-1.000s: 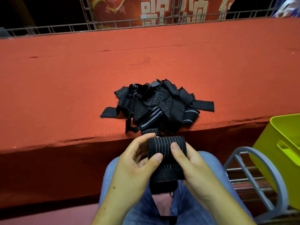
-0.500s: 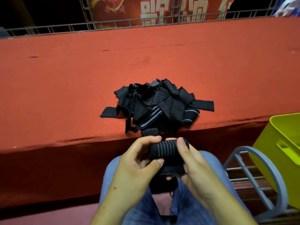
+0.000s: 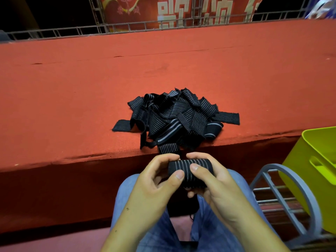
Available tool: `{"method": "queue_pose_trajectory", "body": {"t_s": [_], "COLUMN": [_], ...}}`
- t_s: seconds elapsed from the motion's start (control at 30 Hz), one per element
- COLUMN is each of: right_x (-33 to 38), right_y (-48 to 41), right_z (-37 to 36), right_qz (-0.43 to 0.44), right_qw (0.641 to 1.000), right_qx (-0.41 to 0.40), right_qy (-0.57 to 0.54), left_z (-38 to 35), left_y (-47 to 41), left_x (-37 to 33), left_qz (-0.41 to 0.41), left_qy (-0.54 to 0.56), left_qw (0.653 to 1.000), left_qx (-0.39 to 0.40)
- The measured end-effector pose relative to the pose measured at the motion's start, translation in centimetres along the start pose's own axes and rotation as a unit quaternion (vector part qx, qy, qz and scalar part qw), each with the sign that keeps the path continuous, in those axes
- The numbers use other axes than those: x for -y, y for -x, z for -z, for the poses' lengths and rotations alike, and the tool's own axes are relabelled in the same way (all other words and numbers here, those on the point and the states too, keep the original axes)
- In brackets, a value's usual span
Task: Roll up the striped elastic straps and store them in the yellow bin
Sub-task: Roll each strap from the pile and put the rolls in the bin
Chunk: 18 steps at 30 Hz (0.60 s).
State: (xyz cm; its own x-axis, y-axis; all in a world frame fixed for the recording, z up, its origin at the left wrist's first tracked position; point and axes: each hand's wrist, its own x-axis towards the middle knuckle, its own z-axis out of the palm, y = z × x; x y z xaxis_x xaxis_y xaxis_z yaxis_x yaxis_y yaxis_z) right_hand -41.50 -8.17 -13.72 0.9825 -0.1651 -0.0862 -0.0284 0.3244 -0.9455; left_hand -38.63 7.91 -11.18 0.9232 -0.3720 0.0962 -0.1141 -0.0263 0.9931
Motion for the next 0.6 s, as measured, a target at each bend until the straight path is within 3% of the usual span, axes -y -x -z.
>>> {"method": "queue_pose_trajectory", "body": {"t_s": [0.3,0.6], "right_x": [-0.05,0.54], "right_y": [-0.06,0.07], "right_z": [0.2,0.57], "right_qz": [0.025,0.094], "right_qw": [0.998,0.988], "right_qx": [0.002,-0.006], "right_qy": [0.059,0.123], "left_z": [0.24,-0.05], "left_y": [-0.4,-0.5], "left_x": [0.6,0.95], "left_qz": [0.061,0.045], "left_qy": [0.027,0.025], "left_qw": [0.998,0.999], "left_qx": [-0.003,-0.009]}}
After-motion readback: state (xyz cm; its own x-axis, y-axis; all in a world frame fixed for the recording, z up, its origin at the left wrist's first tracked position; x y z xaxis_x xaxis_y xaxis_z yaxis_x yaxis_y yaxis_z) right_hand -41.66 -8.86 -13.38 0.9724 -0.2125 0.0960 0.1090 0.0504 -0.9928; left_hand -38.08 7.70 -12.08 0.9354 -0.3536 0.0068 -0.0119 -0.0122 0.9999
